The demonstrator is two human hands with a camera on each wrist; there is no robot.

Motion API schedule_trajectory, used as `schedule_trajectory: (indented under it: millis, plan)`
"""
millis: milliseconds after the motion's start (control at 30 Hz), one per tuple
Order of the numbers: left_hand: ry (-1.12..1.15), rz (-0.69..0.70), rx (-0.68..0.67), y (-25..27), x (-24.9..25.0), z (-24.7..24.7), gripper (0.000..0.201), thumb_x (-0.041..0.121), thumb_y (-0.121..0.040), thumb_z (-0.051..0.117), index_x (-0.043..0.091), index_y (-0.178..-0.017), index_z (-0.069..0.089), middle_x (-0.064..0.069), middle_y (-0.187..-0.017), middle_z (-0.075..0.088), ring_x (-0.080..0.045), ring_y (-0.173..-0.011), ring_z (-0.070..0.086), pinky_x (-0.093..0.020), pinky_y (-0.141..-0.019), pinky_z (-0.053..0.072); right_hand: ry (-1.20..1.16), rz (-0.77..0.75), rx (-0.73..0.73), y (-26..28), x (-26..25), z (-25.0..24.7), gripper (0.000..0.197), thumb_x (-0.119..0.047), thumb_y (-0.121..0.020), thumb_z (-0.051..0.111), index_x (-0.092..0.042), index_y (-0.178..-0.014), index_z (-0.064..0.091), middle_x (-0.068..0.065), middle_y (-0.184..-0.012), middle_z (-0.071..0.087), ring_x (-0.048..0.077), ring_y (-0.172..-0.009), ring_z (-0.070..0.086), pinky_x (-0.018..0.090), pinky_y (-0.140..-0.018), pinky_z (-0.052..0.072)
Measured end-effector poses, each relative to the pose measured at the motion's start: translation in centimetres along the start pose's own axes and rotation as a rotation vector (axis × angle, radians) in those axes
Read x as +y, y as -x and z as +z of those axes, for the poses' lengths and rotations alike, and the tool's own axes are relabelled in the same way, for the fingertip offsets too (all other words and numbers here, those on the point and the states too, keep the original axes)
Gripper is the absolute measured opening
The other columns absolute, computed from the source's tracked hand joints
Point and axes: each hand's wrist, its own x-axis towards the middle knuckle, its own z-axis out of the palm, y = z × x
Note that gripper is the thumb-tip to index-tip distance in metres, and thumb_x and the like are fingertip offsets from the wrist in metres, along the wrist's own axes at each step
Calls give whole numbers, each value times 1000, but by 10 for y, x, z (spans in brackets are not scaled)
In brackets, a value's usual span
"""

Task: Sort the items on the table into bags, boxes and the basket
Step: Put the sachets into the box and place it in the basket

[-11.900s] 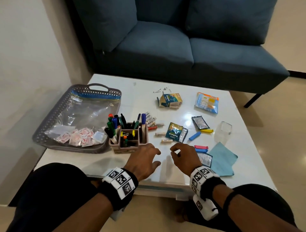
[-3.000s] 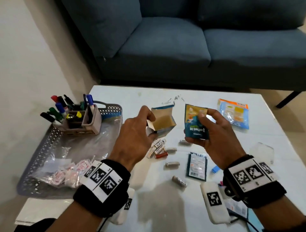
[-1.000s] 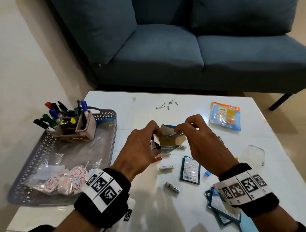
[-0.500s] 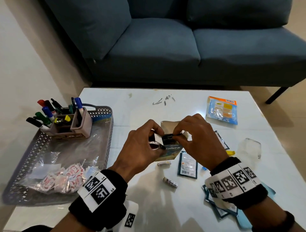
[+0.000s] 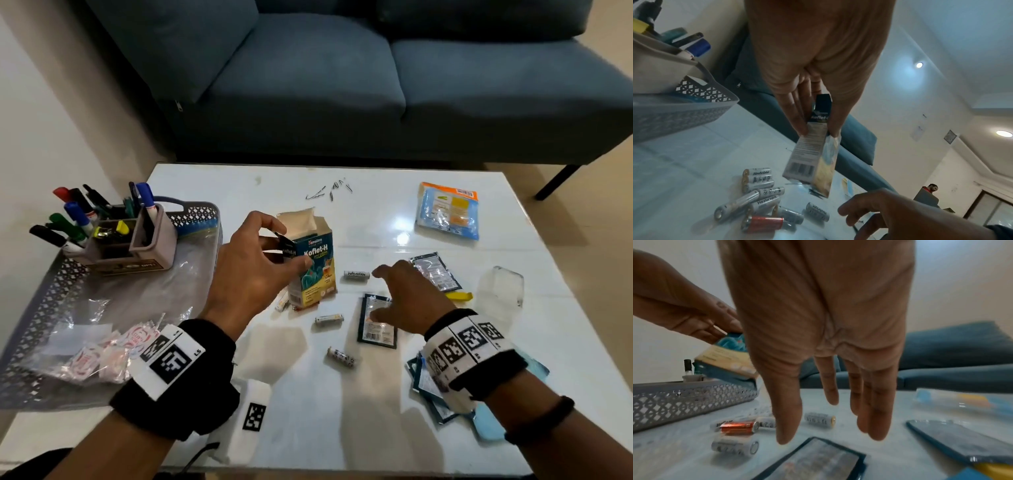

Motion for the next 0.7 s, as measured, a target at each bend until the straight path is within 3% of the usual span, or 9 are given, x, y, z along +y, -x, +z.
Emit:
schedule_trajectory:
  millis: [200, 300, 433, 533, 567, 633, 700]
  plan:
    - [6, 21, 37, -2, 2, 3, 50, 25, -74, 91, 22, -107, 53, 5, -97, 75, 0, -84, 73, -26, -72, 62, 169, 31, 11, -4, -9, 25, 77, -19, -81, 80, -24, -148, 41, 12, -135, 44, 34, -128, 44, 41, -98, 48]
    - [1, 31, 37, -3, 3, 3, 51, 23, -74, 91, 21, -108, 54, 5, -97, 75, -2, -85, 74, -28, -73, 62, 111, 61, -1, -4, -4, 31, 78, -26, -78, 82, -24, -145, 42, 12, -129, 52, 33, -124, 49, 40, -96, 49]
    - [-18, 47, 32, -3, 5, 1, 50, 23, -75, 91, 21, -108, 54, 7, -94, 74, 2, -81, 72, -22, -69, 60, 37, 72, 7, -2, 6, 25, 45, -19, -80, 73, -22, -123, 56, 9, -117, 64, 30, -107, 62, 37, -86, 53]
    - [-23, 55, 33, -5, 5, -2, 50, 23, -75, 91, 22, -109, 53, 6, -96, 74, 0, -83, 73, -23, -67, 61, -60, -26, 264, -2, 6, 12, 22, -5, -84, 64, -20, -98, 70, 8, -104, 65, 29, -94, 65, 36, -79, 53]
    - [-20, 54, 39, -5, 4, -2, 50, 22, -75, 91, 22, -109, 53, 5, -98, 75, -2, -85, 73, -24, -67, 61, -149, -93, 381, -1, 4, 6, 22, 1, -84, 65, -18, -91, 73, 8, -103, 62, 24, -91, 64, 32, -79, 52]
    - [-30, 64, 62, -6, 5, -3, 50, 20, -74, 91, 22, -107, 54, 3, -98, 75, -3, -86, 73, -25, -68, 62, -369, -205, 558, 3, -1, -12, 29, 9, -82, 68, -19, -84, 74, 4, -104, 59, 9, -90, 61, 12, -79, 47]
    - [-49, 86, 82, -5, 6, -4, 50, 19, -73, 92, 23, -105, 54, 4, -96, 75, -4, -83, 73, -28, -69, 62, -708, -233, 576, 5, -6, -26, 34, 15, -84, 66, -18, -81, 74, -2, -100, 66, 12, -91, 68, 12, -76, 54]
